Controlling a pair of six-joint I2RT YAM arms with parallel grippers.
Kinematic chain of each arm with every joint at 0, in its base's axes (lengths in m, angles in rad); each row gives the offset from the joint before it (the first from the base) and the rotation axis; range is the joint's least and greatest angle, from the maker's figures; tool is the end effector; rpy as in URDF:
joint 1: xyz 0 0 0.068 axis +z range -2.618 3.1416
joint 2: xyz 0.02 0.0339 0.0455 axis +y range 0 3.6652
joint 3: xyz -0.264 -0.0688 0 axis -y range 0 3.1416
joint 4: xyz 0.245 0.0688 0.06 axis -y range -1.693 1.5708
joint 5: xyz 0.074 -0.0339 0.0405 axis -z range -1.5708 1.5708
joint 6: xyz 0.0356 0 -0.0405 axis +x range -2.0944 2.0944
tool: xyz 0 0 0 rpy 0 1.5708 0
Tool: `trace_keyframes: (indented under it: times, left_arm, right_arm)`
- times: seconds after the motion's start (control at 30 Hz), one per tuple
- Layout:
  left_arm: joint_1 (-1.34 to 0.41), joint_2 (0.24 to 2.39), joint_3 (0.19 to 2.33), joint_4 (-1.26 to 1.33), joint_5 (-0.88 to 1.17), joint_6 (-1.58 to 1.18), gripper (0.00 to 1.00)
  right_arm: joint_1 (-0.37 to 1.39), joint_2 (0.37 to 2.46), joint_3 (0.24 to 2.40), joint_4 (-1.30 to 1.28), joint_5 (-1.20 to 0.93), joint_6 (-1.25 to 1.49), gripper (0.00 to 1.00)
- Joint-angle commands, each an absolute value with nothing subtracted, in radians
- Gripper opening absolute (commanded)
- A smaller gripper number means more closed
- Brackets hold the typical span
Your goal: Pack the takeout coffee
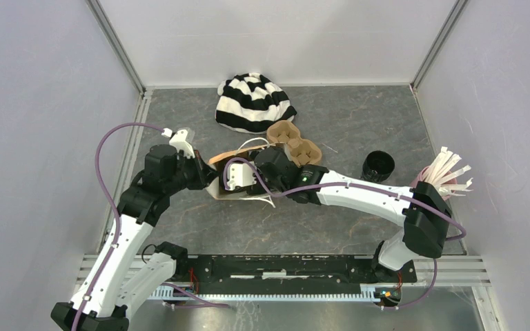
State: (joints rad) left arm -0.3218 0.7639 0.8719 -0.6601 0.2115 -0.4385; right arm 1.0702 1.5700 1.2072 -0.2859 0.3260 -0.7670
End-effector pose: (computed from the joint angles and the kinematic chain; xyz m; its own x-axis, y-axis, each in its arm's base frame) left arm 0.1486 -0.0574 0.3251 -0.6538 -0.2196 -0.7241 0.2222 0.8590 -0.4612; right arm 0.1809 0.3068 0.2816 0.2830 -0.8525 -0.4395 -0.7114 0.1207 -0.6923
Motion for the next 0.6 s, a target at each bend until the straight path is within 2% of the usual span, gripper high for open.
trace_keyframes:
  times: [0.0,0.57]
  left_arm:
    - [-0.322,0.766,0.888,-0.676,0.252,-0.457,0.02]
    - [-0.324,0.803,0.935,-0.714,0.261,-0.416,0.02]
  right_arm:
    - [1.054,1.583,1.219,-0.228,0.249,-0.782,0.44]
    - [1.011,1.635,1.222,-0.227,0.176,-0.774,0.45]
